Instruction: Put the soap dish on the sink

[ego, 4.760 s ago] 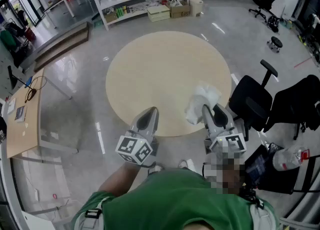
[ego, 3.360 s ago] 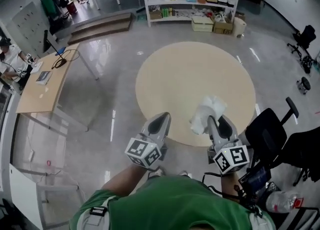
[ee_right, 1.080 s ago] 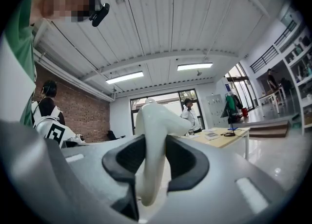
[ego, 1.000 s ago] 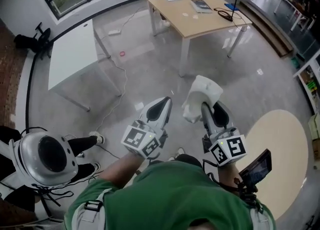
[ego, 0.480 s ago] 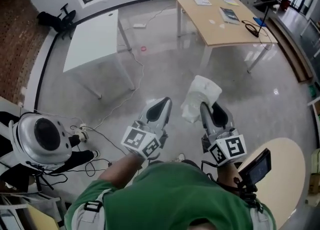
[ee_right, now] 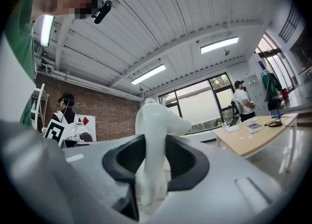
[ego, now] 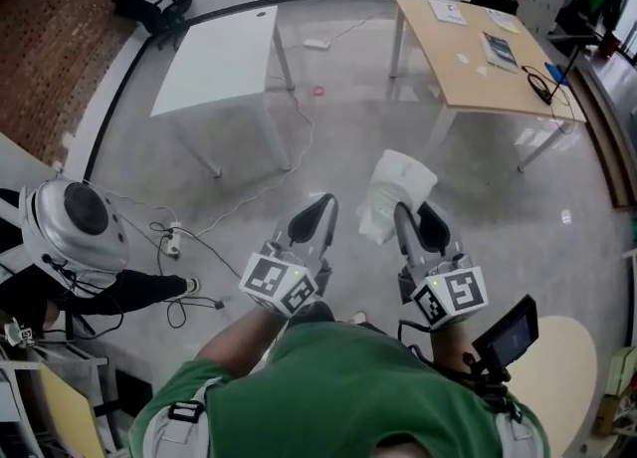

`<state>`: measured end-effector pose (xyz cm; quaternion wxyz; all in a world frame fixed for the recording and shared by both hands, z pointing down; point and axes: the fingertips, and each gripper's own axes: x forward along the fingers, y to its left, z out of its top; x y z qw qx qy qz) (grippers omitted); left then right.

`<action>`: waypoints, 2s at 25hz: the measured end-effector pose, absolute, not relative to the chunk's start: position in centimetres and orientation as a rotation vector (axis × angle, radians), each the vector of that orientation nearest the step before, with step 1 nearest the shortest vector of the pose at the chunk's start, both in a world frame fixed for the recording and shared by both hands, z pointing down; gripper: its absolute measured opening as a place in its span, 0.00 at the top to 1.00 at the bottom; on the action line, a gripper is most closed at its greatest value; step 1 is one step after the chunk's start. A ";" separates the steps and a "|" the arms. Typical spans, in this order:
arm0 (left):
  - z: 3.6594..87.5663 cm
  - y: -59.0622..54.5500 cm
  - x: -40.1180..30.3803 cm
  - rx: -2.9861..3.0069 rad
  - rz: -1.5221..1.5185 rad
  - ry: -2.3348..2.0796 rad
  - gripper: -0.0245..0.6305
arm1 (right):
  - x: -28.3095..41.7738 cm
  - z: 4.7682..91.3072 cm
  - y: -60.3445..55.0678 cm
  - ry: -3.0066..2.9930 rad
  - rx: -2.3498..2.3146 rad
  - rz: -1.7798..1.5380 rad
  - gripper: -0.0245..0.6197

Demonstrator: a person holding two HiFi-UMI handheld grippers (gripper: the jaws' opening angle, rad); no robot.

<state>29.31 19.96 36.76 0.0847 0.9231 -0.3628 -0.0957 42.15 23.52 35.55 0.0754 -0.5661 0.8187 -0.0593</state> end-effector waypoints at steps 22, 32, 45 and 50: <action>36.5 8.3 17.1 2.680 -0.342 -1.207 0.95 | 30.1 35.0 9.7 2.561 -1.619 -0.167 0.77; 36.8 3.9 8.9 2.647 -0.357 -1.278 0.95 | 22.7 35.0 4.6 2.593 -1.585 -0.161 0.77; 37.3 0.4 4.8 2.590 -0.359 -1.384 0.95 | 19.1 35.9 0.4 2.626 -1.523 -0.201 0.77; 37.4 -2.6 4.5 2.573 -0.371 -1.463 0.95 | 19.4 36.2 -3.0 2.640 -1.481 -0.203 0.77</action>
